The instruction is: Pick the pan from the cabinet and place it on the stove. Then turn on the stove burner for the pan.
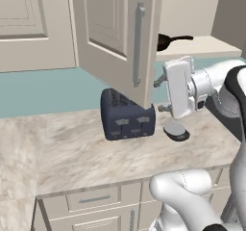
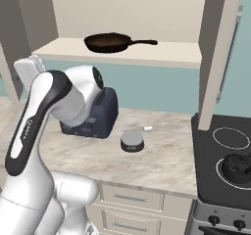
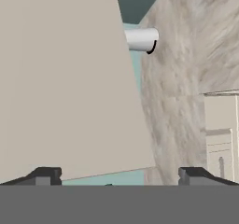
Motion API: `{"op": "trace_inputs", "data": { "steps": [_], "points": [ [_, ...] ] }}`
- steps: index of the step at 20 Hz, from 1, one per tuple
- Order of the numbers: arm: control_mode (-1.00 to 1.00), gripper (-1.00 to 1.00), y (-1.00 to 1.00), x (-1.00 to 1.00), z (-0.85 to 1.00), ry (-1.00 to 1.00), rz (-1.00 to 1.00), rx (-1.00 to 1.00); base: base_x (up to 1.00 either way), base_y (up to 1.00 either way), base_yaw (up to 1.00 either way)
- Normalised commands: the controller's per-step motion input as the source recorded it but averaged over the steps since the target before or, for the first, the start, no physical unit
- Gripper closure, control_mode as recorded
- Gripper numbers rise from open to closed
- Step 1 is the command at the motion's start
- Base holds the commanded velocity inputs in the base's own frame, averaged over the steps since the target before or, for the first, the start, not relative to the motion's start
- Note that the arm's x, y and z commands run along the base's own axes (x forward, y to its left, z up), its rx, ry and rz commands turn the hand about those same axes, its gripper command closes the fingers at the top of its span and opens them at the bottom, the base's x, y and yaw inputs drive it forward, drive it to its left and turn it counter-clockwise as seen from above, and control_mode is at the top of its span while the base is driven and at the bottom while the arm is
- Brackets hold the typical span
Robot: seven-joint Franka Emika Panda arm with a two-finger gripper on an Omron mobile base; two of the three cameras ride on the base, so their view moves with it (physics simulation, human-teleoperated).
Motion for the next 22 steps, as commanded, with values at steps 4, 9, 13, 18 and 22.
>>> {"op": "trace_inputs", "data": {
  "steps": [4, 9, 13, 18, 22],
  "points": [
    [-1.00, -1.00, 0.75, -0.60, 0.00, 0.00, 0.11, 0.00, 0.00, 0.00, 0.00],
    [-1.00, -1.00, 0.78, -0.45, 0.00, 0.00, 0.09, 0.00, 0.00, 0.00, 0.00],
    [-1.00, -1.00, 0.77, -0.26, 0.00, 0.00, 0.04, 0.00, 0.00, 0.00, 0.00],
    [-1.00, -1.00, 0.53, -0.21, 0.00, -0.01, 0.01, 0.01, 0.00, 0.00, 0.00],
    [-1.00, -1.00, -0.21, -0.49, 0.00, -0.13, 0.00, 0.08, 0.00, 0.00, 0.00]
  ]
}}
